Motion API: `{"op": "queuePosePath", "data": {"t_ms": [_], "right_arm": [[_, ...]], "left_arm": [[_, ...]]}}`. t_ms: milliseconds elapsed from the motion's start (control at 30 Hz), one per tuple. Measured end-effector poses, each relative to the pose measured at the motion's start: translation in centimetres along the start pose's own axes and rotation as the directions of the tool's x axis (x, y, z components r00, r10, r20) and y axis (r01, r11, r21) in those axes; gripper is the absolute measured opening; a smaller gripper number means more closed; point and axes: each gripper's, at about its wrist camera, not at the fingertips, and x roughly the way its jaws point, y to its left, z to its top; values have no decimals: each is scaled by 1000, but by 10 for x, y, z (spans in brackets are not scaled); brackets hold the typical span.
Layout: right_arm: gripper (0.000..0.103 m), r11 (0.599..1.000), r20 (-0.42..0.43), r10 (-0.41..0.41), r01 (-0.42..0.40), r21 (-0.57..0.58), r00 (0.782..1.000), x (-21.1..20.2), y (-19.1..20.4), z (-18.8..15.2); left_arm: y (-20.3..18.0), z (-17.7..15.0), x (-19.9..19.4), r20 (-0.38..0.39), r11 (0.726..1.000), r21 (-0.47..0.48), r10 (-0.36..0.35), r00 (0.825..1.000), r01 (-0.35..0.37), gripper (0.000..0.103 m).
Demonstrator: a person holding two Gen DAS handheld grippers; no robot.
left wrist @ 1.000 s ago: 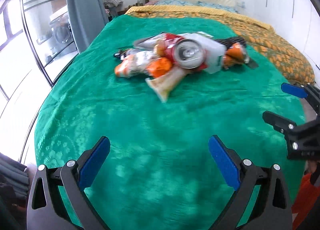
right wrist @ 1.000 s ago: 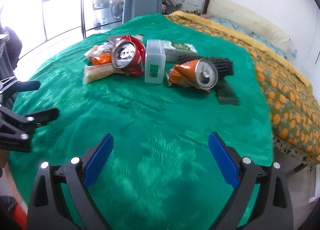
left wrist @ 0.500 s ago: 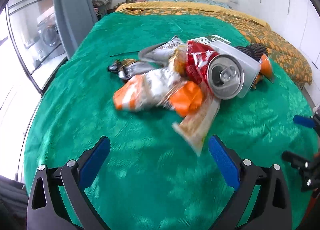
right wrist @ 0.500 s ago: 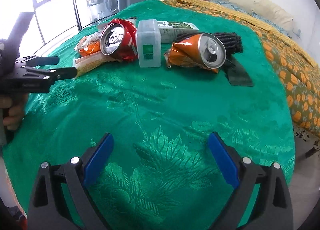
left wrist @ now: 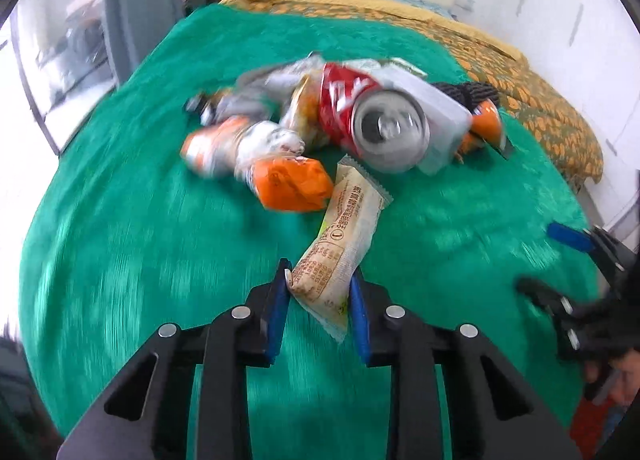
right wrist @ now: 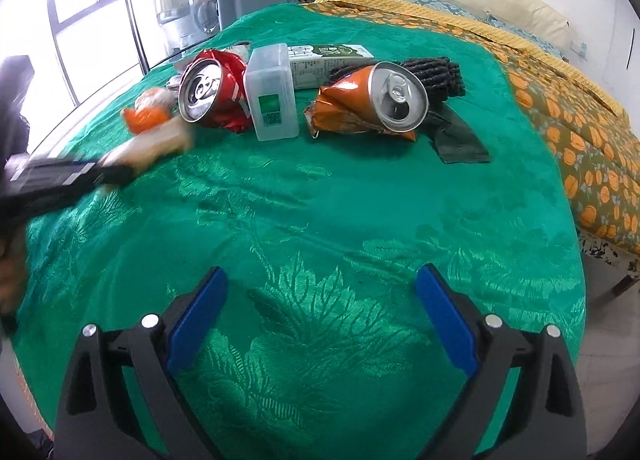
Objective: Collect trash
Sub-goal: 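Return both tools to the pile and grasp the cream snack bar with the left tool, then grasp the crushed orange can with the right tool while the left tool holds the snack bar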
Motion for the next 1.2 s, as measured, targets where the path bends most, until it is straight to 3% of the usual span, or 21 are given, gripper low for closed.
{"op": "queuePosePath", "data": {"t_ms": [67, 133, 200, 233, 367, 533, 700, 833, 967, 1200], "right_arm": [[93, 1000, 5, -3, 3, 4, 1000, -2, 1, -1], [93, 1000, 9, -6, 6, 4, 1000, -2, 1, -1], [93, 1000, 9, -12, 12, 2, 1000, -2, 2, -1], [93, 1000, 6, -17, 17, -1, 1000, -2, 3, -1], [93, 1000, -1, -23, 23, 0, 1000, 0, 3, -1], [93, 999, -3, -16, 16, 32, 1000, -1, -1, -2], [94, 999, -12, 5, -5, 48, 1000, 0, -4, -2], [94, 988, 0, 103, -103, 116, 995, 0, -25, 10], [94, 938, 31, 117, -120, 326, 993, 2, -66, 42], [94, 863, 66, 104, -123, 490, 992, 26, -79, 97]], "left_arm": [[2, -21, -14, -20, 999, -43, -27, 999, 26, 30], [2, -36, -27, -19, 998, -52, -48, 999, 47, 38], [1, -41, -32, -34, 996, -41, -76, 997, 75, 63], [0, -41, -34, -36, 996, -27, -80, 996, 79, 67], [-15, -25, -28, 7, 994, 104, 19, 1000, -20, 83], [-26, -11, 4, 19, 967, 215, 134, 991, -135, 83], [-8, -8, 8, 7, 989, 124, 87, 996, -87, 92], [-2, -9, 10, -5, 992, 105, 69, 998, -68, 96], [-2, -6, 13, -9, 993, 102, 65, 998, -63, 97], [-3, -10, 12, -8, 992, 102, 69, 998, -68, 98]]}}
